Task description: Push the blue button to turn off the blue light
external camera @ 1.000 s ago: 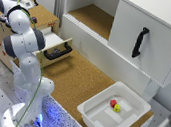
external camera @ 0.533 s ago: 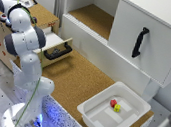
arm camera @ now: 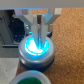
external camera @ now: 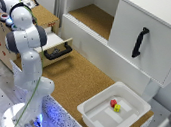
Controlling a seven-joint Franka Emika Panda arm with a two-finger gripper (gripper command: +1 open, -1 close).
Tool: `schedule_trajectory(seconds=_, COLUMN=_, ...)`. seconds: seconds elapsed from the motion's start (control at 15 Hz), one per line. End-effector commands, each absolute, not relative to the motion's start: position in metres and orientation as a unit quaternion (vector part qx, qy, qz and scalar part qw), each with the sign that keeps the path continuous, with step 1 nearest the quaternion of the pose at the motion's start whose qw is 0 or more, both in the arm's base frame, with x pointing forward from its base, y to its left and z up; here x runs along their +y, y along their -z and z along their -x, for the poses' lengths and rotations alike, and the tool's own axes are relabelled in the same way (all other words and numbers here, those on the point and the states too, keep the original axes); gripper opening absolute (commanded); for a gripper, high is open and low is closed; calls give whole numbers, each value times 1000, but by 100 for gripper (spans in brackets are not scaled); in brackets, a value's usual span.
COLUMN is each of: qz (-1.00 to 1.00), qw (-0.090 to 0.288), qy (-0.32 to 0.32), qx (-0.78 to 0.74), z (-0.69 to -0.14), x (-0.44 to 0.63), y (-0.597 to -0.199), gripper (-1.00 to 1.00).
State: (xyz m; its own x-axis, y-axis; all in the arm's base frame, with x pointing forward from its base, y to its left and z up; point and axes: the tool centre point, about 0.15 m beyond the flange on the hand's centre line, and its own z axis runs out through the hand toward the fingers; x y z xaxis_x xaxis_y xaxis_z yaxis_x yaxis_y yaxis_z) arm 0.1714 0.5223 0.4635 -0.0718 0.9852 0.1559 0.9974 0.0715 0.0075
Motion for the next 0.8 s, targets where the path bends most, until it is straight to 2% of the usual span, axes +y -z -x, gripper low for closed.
schedule_trajectory(seconds=0.0, qz=686, qw=-3, qy=11, qx=-728, z=-185, x=550, y=-445, gripper=-100)
schedule_trajectory(seconds=0.2, qz=697, qw=15, qy=50, qx=-715, z=-194, x=550, y=-479, gripper=-100)
schedule_trajectory(seconds=0.27, qz=699, qw=22, qy=89, qx=-710, z=-193, x=546, y=-503, gripper=-100)
schedule_trajectory(seconds=0.33, qz=696, qw=24, qy=112, qx=-709, z=-186, x=540, y=-520, gripper=100)
schedule_trajectory(seconds=0.47, qz=699, qw=25, qy=124, qx=-703, z=-181, x=531, y=-537, gripper=100)
schedule_trajectory(seconds=0.73, qz=733, qw=2, qy=123, qx=-669, z=-207, x=534, y=-518, gripper=100)
